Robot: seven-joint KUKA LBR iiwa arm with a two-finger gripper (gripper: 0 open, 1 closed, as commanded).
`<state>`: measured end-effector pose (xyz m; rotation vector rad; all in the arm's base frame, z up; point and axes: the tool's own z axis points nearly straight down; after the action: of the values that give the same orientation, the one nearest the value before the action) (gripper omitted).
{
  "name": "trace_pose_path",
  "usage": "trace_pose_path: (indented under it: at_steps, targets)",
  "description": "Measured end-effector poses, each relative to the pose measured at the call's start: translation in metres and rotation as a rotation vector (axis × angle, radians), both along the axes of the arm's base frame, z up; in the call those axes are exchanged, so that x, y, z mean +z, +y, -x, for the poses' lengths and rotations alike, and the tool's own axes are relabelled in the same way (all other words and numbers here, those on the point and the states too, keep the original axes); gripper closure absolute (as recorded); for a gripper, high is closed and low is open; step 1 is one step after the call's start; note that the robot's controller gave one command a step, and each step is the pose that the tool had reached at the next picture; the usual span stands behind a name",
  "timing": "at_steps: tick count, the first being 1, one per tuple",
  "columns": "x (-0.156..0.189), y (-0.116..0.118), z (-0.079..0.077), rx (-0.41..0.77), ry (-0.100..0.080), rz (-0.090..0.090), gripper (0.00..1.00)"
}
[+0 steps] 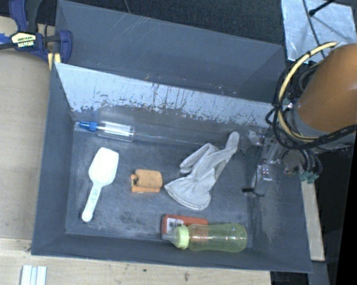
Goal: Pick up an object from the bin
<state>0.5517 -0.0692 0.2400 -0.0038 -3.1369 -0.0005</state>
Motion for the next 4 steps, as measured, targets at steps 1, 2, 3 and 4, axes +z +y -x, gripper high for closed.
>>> trace_pose_path:
  at_steps: [1,2,3,4]
  targets:
    - [0.005,0.000,-0.001,0.002,-0.008,0.001,0.00]
    - [-0.033,0.015,-0.031,0.049,-0.018,0.003,0.00]
    - [-0.088,0.057,-0.039,0.189,-0.011,0.001,0.00]
    - [-0.100,0.068,-0.040,0.214,-0.009,0.000,0.00]
